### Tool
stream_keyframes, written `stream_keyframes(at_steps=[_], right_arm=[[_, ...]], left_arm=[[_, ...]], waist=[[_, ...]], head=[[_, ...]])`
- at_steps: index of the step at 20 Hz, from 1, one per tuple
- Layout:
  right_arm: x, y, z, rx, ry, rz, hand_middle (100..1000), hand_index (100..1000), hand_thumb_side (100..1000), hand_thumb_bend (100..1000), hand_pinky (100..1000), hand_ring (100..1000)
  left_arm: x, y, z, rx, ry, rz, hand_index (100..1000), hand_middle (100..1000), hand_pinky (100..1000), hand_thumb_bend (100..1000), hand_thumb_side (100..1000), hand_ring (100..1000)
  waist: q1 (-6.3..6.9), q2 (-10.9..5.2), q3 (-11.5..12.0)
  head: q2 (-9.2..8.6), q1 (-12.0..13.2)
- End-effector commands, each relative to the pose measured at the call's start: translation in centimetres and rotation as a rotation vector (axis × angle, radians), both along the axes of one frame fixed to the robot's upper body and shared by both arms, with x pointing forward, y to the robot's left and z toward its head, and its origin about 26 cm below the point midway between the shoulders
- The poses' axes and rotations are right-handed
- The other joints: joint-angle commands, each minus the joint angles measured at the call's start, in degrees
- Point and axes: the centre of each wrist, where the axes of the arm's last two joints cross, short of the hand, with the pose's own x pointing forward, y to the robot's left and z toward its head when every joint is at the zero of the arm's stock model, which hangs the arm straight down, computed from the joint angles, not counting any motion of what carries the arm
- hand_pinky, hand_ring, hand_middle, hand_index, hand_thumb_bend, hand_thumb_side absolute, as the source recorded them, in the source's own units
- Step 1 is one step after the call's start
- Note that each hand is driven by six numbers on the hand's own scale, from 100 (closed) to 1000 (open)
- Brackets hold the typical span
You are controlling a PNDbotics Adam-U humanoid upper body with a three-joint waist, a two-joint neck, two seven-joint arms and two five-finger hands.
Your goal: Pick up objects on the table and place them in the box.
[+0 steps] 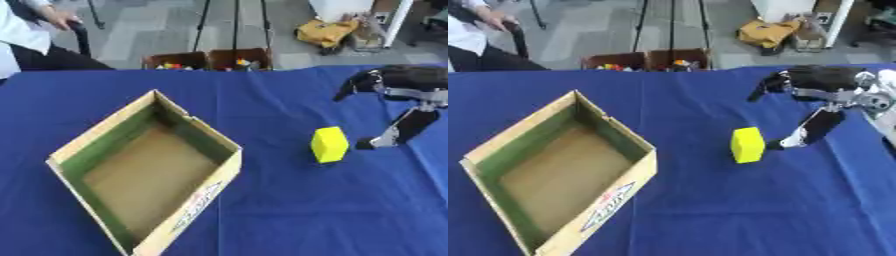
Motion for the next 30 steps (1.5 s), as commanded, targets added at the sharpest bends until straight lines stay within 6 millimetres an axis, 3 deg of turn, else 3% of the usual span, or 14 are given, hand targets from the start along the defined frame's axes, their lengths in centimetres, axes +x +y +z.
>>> stream_keyframes(at_steps=[1, 8, 21, 27, 30], right_arm=[[0.2, -0.1, 1.0, -0.019, -0.006, -0.011, 721, 861, 494, 533, 854, 861], [1.5, 0.4, 0.1, -0.025, 0.036, -0.033, 728, 866, 477, 532, 854, 860], [2.9, -0.5, -2.6, -0.074, 0.08, -0.102, 736, 862, 436, 527, 853, 857], [2.9, -0.7, -3.0, -0.078, 0.082, -0.103, 703, 842, 433, 525, 845, 846], [2.0, -1.4, -3.3, -0.064, 0.072, -0.108, 654, 814, 421, 515, 828, 828]], left_arm=[[-0.1, -0.1, 0.9, 0.02, -0.027, -0.007, 969, 882, 754, 100, 1000, 740], [-0.1, -0.3, 0.9, 0.019, -0.028, -0.013, 969, 883, 754, 100, 1000, 741], [0.0, -0.5, 0.8, 0.023, -0.031, -0.016, 969, 885, 756, 100, 1000, 742], [0.0, -0.6, 0.8, 0.025, -0.033, -0.015, 969, 885, 757, 100, 1000, 742], [0.1, -0.6, 0.8, 0.027, -0.034, -0.016, 970, 884, 757, 100, 1000, 742]], waist=[[-0.84, -0.09, 0.2], [-0.75, 0.06, 0.5], [-0.61, 1.17, 1.2], [-0.63, 1.45, 1.1], [-0.74, 1.57, 1.2]], head=[[-0.69, -0.3], [-0.81, -0.9], [-1.1, -1.7], [-0.96, -1.6], [-1.22, -1.6]])
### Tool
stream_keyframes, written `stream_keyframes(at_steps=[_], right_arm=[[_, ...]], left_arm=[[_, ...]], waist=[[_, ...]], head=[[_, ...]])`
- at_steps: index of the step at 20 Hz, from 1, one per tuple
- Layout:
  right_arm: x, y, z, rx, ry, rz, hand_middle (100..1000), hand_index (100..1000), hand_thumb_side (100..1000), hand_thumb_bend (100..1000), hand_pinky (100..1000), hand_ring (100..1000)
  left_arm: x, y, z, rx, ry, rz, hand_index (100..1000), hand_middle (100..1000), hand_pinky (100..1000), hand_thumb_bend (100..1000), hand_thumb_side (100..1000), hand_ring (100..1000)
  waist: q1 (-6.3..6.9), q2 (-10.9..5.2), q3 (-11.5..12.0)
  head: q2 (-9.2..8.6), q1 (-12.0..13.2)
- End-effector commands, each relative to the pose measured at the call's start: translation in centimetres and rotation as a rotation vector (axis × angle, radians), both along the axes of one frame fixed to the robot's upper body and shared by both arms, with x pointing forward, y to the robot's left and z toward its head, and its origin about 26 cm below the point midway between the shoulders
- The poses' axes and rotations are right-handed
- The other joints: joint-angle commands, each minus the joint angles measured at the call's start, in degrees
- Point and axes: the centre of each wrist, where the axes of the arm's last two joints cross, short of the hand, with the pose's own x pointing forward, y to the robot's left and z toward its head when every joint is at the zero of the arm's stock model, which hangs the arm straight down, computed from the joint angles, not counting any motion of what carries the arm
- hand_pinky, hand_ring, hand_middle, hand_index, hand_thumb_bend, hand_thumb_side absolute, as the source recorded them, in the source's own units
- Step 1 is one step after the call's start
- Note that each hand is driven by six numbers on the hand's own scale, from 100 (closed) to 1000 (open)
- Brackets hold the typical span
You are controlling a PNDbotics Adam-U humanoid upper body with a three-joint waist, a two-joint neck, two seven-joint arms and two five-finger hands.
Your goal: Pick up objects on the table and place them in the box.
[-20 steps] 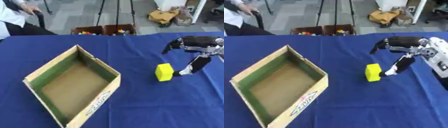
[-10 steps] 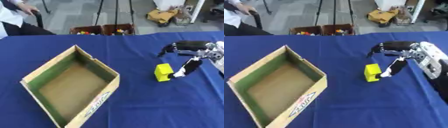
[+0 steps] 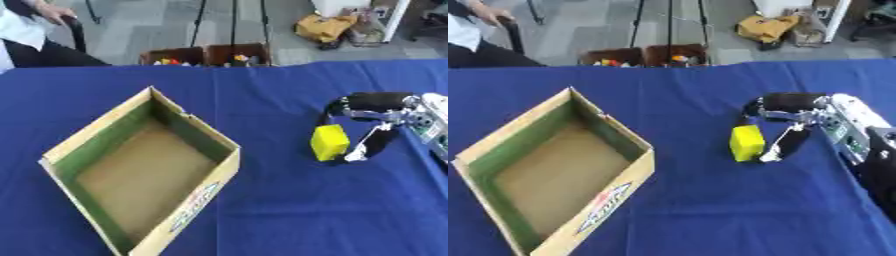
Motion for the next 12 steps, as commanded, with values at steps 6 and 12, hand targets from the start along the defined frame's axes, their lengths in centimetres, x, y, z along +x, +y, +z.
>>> stream_keyframes(at_steps=[6, 12], right_arm=[[-1.74, -1.57, 1.63, 0.049, -0.095, -0.047, 511, 702, 332, 477, 743, 739], [-1.82, -1.47, 1.37, 0.079, -0.097, -0.062, 445, 621, 272, 465, 676, 669]], left_arm=[[-0.09, -0.1, 0.92, 0.024, -0.03, -0.002, 970, 885, 758, 100, 1000, 742], [-0.07, -0.16, 0.9, 0.026, -0.031, -0.002, 967, 884, 759, 100, 1000, 743]], waist=[[-0.76, 0.28, 0.4], [-0.74, 0.47, 0.6]], head=[[-0.78, -0.1], [-0.59, -0.3]])
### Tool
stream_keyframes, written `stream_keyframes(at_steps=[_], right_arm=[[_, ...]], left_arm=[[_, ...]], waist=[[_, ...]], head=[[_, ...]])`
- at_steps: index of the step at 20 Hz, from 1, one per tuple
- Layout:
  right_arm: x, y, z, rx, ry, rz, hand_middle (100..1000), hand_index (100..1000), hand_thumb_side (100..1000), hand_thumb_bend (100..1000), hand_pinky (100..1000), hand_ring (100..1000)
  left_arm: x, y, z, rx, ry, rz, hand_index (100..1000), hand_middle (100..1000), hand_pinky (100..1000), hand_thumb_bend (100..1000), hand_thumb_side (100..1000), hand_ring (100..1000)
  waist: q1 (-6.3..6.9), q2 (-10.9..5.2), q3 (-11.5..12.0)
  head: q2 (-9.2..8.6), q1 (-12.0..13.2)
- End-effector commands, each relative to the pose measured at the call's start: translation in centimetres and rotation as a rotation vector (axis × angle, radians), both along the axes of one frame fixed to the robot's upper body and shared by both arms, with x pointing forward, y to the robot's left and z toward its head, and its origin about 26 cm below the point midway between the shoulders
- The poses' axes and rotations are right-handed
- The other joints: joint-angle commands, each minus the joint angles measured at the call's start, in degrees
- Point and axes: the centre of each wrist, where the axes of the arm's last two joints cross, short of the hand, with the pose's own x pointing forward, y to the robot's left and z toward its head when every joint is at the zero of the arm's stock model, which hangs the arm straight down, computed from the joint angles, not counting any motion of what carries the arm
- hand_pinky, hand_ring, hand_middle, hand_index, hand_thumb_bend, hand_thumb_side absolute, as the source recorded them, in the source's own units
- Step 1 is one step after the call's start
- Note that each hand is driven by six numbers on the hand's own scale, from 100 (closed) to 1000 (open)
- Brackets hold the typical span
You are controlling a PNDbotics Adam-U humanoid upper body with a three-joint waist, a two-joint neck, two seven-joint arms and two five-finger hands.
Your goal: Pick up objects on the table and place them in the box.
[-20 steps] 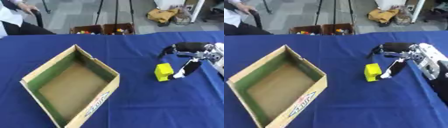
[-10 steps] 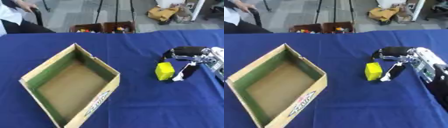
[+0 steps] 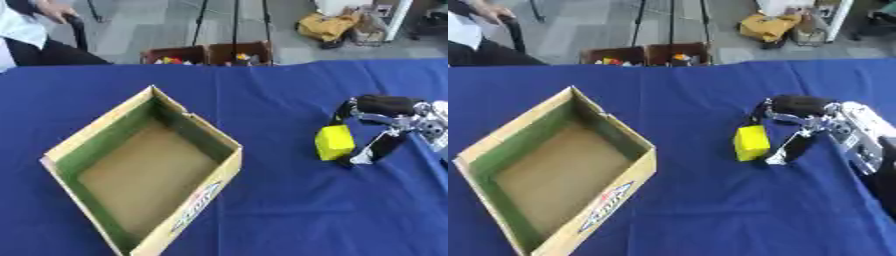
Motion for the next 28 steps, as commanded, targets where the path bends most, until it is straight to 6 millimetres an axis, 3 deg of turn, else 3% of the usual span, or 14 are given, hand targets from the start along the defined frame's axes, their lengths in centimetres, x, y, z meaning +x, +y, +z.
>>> stream_keyframes(at_steps=[1, 11, 25, 28], right_arm=[[-0.4, -0.8, 1.6, -0.013, -0.025, -0.027, 433, 610, 264, 442, 667, 659], [-0.5, -0.5, 2.2, 0.035, -0.033, -0.033, 367, 550, 156, 103, 637, 631], [-1.8, 0.1, 5.6, 0.065, 0.008, 0.007, 341, 521, 106, 100, 622, 615], [-2.1, 0.2, 6.2, 0.087, 0.001, 0.01, 300, 467, 106, 100, 598, 593]], left_arm=[[-0.2, -0.1, 0.8, 0.018, -0.027, -0.001, 967, 884, 759, 100, 1000, 743], [-0.1, -0.1, 0.8, 0.024, -0.023, 0.0, 968, 885, 760, 100, 1000, 744], [-0.2, 0.2, 1.1, 0.028, -0.016, 0.006, 968, 885, 761, 100, 1000, 745], [-0.2, 0.2, 1.1, 0.026, -0.015, 0.005, 968, 885, 760, 100, 1000, 745]], waist=[[-0.75, 0.16, 0.1], [-0.88, 0.1, -0.1], [-1.3, -0.94, -1.0], [-1.39, -1.17, -1.1]], head=[[-0.54, -0.1], [-0.47, 0.0], [-0.49, 0.4], [-0.55, 0.3]])
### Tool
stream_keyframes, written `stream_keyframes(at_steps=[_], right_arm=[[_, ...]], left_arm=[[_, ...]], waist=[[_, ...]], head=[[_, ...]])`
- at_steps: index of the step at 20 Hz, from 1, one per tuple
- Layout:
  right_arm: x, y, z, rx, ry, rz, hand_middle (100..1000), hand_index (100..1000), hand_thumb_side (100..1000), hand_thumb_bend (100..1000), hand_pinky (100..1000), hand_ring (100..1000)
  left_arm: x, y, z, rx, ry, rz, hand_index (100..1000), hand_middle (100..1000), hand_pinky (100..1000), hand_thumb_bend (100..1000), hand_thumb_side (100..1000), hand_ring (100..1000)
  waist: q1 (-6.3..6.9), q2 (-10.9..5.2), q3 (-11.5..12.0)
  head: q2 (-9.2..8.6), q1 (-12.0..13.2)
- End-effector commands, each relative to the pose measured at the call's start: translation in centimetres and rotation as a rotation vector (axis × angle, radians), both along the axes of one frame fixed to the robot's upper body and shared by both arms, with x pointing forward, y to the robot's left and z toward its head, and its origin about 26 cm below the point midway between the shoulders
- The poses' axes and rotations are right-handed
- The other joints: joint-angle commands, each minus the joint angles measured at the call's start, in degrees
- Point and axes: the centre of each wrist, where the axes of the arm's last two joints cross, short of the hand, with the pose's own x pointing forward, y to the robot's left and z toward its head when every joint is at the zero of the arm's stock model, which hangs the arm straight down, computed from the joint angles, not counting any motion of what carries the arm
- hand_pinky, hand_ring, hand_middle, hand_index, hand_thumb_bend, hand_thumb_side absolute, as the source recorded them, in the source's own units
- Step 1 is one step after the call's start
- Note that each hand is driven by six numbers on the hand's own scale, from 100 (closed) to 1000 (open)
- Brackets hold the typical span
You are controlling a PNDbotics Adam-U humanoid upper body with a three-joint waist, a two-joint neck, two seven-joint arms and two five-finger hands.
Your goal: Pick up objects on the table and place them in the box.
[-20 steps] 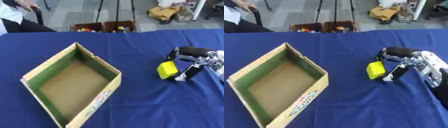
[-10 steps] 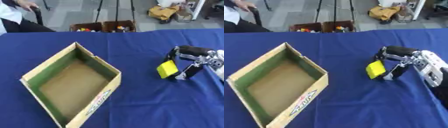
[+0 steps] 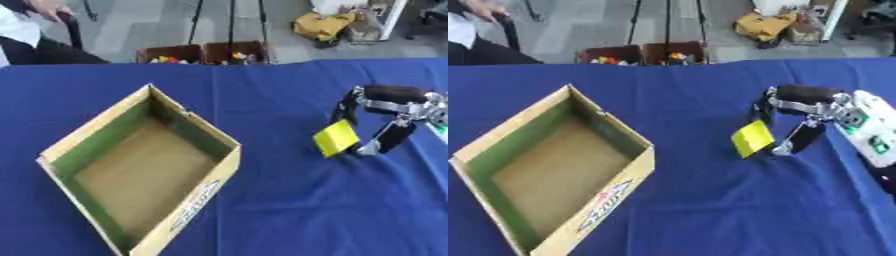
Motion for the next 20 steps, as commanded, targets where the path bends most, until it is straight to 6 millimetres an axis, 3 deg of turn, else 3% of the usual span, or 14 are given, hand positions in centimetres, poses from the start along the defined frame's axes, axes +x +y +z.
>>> stream_keyframes(at_steps=[1, 7, 20], right_arm=[[-0.9, -0.5, 2.7, 0.001, -0.047, -0.008, 293, 449, 102, 100, 593, 589], [-1.2, 0.2, 3.4, 0.057, -0.057, -0.002, 224, 352, 100, 100, 556, 549], [-2.8, 2.9, 7.6, 0.174, -0.131, 0.111, 193, 325, 105, 100, 550, 540]], left_arm=[[-0.2, 0.2, 1.1, 0.021, -0.027, 0.001, 968, 885, 760, 100, 1000, 745], [-0.2, 0.3, 1.1, 0.02, -0.026, -0.001, 968, 885, 760, 100, 1000, 746], [-0.2, 0.3, 1.2, 0.025, -0.023, -0.006, 969, 886, 761, 100, 1000, 746]], waist=[[-1.05, -1.3, -0.1], [-1.06, -1.39, -0.2], [-1.3, -1.8, 0.2]], head=[[-0.59, 0.1], [-0.56, 0.1], [-0.41, -0.4]])
